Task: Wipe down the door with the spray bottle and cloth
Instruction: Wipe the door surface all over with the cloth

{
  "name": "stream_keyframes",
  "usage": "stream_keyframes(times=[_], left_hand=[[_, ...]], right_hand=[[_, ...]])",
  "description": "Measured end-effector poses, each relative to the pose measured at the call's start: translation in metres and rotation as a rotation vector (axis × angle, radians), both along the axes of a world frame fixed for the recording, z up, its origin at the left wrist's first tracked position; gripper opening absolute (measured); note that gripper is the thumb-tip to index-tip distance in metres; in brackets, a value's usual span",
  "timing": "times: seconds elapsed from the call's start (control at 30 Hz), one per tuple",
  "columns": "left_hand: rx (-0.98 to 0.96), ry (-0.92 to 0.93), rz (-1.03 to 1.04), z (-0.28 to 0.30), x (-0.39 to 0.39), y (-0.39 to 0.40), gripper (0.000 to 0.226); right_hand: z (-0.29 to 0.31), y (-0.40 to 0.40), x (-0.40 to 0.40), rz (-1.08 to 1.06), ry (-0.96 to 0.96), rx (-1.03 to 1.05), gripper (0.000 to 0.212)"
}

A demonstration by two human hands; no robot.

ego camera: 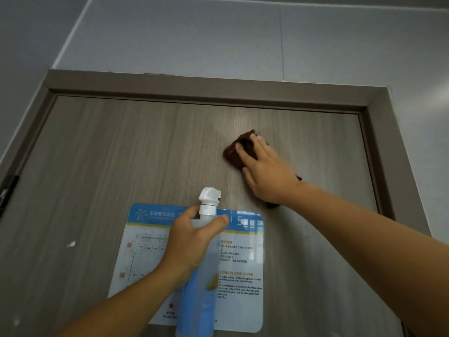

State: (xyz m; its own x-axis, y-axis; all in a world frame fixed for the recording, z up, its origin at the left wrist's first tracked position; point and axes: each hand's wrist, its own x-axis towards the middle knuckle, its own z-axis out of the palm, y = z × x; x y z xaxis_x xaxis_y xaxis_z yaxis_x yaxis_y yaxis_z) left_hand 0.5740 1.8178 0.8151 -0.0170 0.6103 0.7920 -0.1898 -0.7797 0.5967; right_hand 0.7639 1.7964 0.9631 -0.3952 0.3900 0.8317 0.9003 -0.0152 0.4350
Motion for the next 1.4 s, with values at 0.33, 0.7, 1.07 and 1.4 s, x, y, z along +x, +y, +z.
stream_keyframes(times=[0.33,0.7,1.07,1.4], left_hand=[[-0.006,-0.007,-0.021,0.0,0.001,0.002,0.023],[-0.028,-0.003,-0.011,0.001,0.0,-0.003,0.02],[-0.036,-0.019,0.015,0.001,0.004,-0.005,0.021],[-0.01,-0.009,0.058,0.002,0.007,-0.007,0.014]], right_hand=[[-0.064,-0.019,0.059,-0.196,-0.373,0.028,0.066],[0.023,-0.018,0.007,-0.105,0.141,-0.053,0.062],[-0.065,-0.031,0.057,-0.13,-0.132,-0.074,0.062],[0.007,-0.043,0.119,-0.08,0.324,-0.032,0.063]])
